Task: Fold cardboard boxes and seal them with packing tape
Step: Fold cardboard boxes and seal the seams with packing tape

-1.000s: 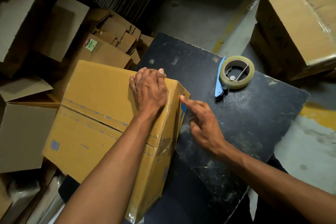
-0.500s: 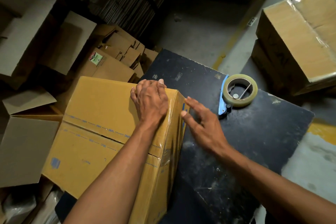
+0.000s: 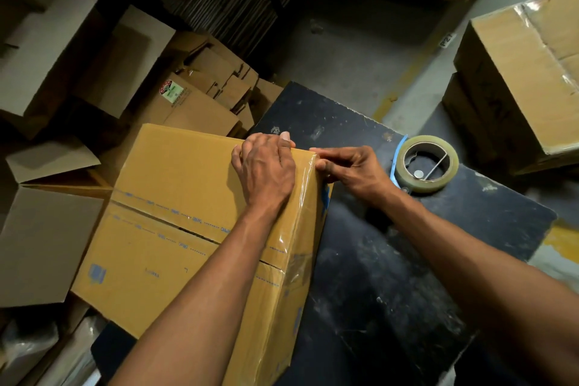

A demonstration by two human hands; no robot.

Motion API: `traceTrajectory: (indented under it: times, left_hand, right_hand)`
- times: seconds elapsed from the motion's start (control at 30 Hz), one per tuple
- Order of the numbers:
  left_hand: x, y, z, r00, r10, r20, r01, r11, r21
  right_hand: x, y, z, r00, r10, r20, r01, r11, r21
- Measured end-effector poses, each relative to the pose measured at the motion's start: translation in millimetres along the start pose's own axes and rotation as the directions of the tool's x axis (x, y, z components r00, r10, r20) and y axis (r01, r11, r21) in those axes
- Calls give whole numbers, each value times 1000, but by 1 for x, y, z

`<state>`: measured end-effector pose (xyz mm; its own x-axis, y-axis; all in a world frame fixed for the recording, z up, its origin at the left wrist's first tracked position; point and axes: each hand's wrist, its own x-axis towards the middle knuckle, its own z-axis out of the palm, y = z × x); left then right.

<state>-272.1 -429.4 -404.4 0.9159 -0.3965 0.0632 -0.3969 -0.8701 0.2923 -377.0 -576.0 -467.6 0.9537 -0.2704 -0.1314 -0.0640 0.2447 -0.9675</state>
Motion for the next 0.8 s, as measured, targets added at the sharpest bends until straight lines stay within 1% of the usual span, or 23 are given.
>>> traceTrajectory:
  times: [0.13,0.2,0.27,0.33,0.37,0.47,0.5,0.57,0.63,0.7,0.8]
  left_hand:
    - [-1,1,-2,1000,-4,-15,4,1000,-27]
    - [-2,0,-3,1000,-15,-20,14,996,-86]
    - [-3,-1,-9,999,-29,-32,22,978,-206]
    - [-10,-3,-19,996,-50,-76,23,947,-319]
    - [-16,-4,-25,993,-61,-98,24,940,-341]
    - [-44,-17,-46,988,-76,-138,29,949,-315]
    - [-58,-25,-53,986,-75,-152,27,955,-295]
    - [-92,-47,-67,981,-71,-182,20,963,-268]
    - [-134,-70,-84,979,-99,-178,45,958,-282]
    - [-181,-94,-99,980,-123,-157,77,959,-272]
    - [-250,-128,-112,987,-72,-142,50,987,-151]
  right_hand:
    - [-5,6,-1,1000,-13,-6,13,999,-42]
    - [-9,-2,2,998,-64,-2,63,995,-80]
    - [-15,-11,11,987,-152,59,162,957,-242]
    - [-18,-11,21,952,-253,173,305,840,-449]
    - [-18,-6,24,929,-293,224,369,770,-521]
    - [-10,10,17,871,-356,339,491,606,-625]
    - [-9,13,11,863,-356,358,504,560,-657]
    - [-15,16,3,871,-351,342,480,467,-743]
    - [-34,9,6,865,-368,342,476,381,-793]
    - [-58,-5,27,794,-421,439,572,272,-774]
    - [-93,-11,72,622,-472,625,749,126,-650]
